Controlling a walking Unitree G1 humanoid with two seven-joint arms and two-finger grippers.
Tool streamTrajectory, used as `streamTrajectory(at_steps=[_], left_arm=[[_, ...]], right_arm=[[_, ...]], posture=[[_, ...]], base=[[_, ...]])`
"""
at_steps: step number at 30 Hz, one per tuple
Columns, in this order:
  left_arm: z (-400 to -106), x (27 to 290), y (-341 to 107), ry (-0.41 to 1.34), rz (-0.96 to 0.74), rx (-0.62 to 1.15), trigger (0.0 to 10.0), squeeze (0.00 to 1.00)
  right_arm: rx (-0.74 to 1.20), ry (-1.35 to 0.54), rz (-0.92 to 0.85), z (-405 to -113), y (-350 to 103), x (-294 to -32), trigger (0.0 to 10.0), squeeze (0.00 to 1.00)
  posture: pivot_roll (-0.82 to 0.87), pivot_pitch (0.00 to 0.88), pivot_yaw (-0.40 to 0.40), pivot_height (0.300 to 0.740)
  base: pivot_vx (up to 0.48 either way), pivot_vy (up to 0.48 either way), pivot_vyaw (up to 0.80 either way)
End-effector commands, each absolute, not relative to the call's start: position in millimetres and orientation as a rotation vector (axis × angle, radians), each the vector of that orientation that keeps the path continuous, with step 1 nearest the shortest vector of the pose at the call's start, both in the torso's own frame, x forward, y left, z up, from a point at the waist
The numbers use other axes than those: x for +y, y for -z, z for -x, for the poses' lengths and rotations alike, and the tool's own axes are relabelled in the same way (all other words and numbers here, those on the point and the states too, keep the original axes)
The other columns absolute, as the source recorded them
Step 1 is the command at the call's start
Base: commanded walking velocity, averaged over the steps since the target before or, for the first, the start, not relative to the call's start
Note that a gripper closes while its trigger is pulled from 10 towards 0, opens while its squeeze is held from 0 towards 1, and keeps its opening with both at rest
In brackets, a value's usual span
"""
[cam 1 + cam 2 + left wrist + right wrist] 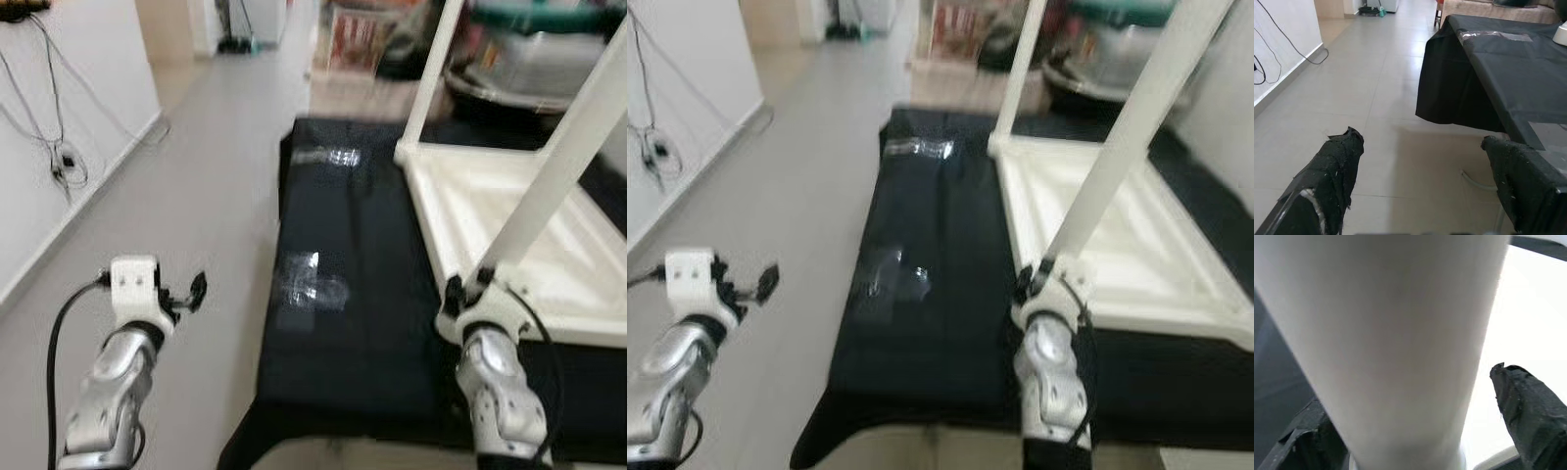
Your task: Building children table
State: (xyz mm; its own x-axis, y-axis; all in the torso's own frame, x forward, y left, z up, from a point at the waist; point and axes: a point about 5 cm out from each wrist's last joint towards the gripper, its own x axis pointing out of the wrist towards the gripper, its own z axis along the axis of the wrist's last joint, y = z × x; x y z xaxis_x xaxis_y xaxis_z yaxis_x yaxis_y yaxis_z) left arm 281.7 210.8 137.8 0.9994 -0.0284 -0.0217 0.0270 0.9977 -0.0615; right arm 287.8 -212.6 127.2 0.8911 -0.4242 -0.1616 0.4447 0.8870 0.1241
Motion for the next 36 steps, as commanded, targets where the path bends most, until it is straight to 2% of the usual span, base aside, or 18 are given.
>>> streamTrajectory(at_steps=[1,6,7,10,11,13,15,16,18,21,25,26,27,28,32,33,36], left_arm=[[-282,208,-133,0.038,0.065,0.040,10.0,0.00],[-283,208,-135,0.044,0.060,0.035,10.0,0.00],[-284,207,-135,0.046,0.059,0.033,10.0,0.00],[-284,207,-135,0.047,0.058,0.032,10.0,0.00],[-284,206,-136,0.050,0.059,0.030,10.0,0.00],[-284,204,-136,0.054,0.060,0.028,10.0,0.00],[-284,204,-136,0.056,0.060,0.027,10.0,0.00],[-286,203,-136,0.059,0.061,0.025,10.0,0.00],[-286,203,-136,0.060,0.061,0.024,10.0,0.00],[-289,203,-137,0.063,0.060,0.019,10.0,0.00],[-291,202,-138,0.067,0.058,0.013,10.0,0.00],[-291,203,-139,0.065,0.057,0.011,10.0,0.00],[-291,204,-139,0.064,0.057,0.009,10.0,0.00],[-291,204,-139,0.061,0.056,0.008,10.0,0.00],[-291,205,-139,0.057,0.054,0.006,10.0,0.00],[-290,206,-138,0.056,0.053,0.006,10.0,0.00],[-288,207,-137,0.050,0.053,0.007,10.0,0.00]], right_arm=[[0.018,0.415,-0.151,-294,-154,-221,10.0,1.00],[-0.120,0.259,-0.158,-304,-192,-235,10.0,1.00],[-0.156,0.194,-0.158,-306,-202,-237,10.0,0.31],[-0.188,0.132,-0.153,-307,-211,-239,10.0,0.31],[-0.184,0.028,-0.117,-313,-218,-242,10.0,0.00],[-0.176,-0.126,-0.053,-320,-227,-247,10.0,0.00],[-0.174,-0.175,-0.027,-322,-229,-249,10.0,0.00],[-0.138,-0.284,0.030,-329,-228,-252,10.0,0.00],[-0.123,-0.317,0.043,-331,-227,-253,10.0,0.00],[-0.035,-0.502,0.149,-344,-219,-257,10.0,0.00],[0.012,-0.554,0.157,-357,-222,-262,10.0,0.00],[0.021,-0.568,0.154,-361,-224,-263,9.5,0.00],[0.028,-0.583,0.153,-364,-226,-263,9.5,0.00],[0.045,-0.589,0.161,-366,-227,-265,1.6,0.00],[0.059,-0.572,0.177,-370,-228,-268,1.6,0.00],[0.068,-0.555,0.169,-371,-228,-271,0.0,0.00],[0.070,-0.471,0.120,-372,-227,-283,0.0,0.00]], posture=[[-0.05,0.000,-0.073,0.740],[-0.06,0.000,-0.072,0.740],[-0.06,0.000,-0.073,0.740],[-0.06,0.000,-0.073,0.740],[-0.06,0.000,-0.075,0.740],[-0.06,0.000,-0.076,0.740],[-0.06,0.000,-0.076,0.740],[-0.06,0.000,-0.079,0.740],[-0.06,0.000,-0.079,0.740],[-0.05,0.000,-0.083,0.740],[-0.04,0.000,-0.093,0.740],[-0.03,0.000,-0.096,0.740],[-0.03,0.000,-0.096,0.740],[-0.02,0.000,-0.113,0.740],[-0.01,0.000,-0.116,0.740],[-0.01,0.000,-0.122,0.740],[0.00,0.000,-0.131,0.740]], base=[[0.000,0.000,0.00],[0.000,0.000,0.00],[0.000,0.000,0.00],[0.000,0.000,0.00],[0.000,0.000,0.00],[0.000,0.000,0.00],[0.000,0.000,0.00],[0.000,0.000,0.00],[0.000,0.000,0.00],[0.000,0.000,0.00],[0.000,0.000,0.00],[0.000,0.000,0.00],[0.000,0.000,0.00],[0.000,0.000,0.00],[0.000,0.000,0.00],[0.000,0.000,0.00],[0.000,0.000,0.00]])
